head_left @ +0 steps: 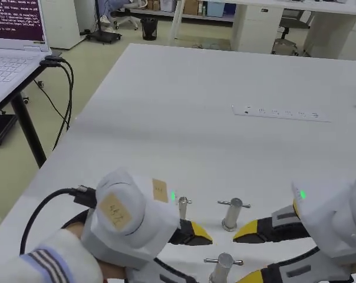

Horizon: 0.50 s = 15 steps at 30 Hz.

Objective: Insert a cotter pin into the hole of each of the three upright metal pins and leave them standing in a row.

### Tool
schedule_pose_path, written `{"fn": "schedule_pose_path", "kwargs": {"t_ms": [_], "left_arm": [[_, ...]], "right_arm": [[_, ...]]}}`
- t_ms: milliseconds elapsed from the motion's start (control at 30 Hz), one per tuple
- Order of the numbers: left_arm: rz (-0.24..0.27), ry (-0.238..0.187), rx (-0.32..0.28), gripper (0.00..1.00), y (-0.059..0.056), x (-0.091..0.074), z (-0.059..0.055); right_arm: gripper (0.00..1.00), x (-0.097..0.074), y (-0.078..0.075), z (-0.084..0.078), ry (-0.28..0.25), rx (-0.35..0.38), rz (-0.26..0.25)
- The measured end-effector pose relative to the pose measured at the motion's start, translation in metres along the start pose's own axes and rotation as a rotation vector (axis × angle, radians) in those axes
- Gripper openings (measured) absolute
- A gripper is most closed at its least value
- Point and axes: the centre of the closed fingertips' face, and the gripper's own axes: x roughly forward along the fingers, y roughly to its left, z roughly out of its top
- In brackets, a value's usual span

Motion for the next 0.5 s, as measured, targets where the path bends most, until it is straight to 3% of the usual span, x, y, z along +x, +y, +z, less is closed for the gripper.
{"fn": "schedule_pose_path", "kwargs": {"t_ms": [167,233,367,500], "left_arm": [[-0.006,-0.015,-0.031,0.60,-0.005,-0.012,-0.007],[0.013,-0.028,-0.035,0.63,-0.003,-0.017,-0.009],[0.043,-0.052,-0.071,0.79,-0.001,-0.024,-0.013],[0.068,-0.054,-0.106,0.89,0.001,-0.029,-0.017]], "right_arm": [[0.33,0.003,0.003,0.002,-0.015,0.025,0.000],[0.32,0.005,0.003,0.003,-0.023,0.042,-0.003],[0.32,0.011,0.004,0.001,-0.030,0.056,-0.009],[0.32,0.015,0.005,0.001,-0.043,0.071,-0.011]]}}
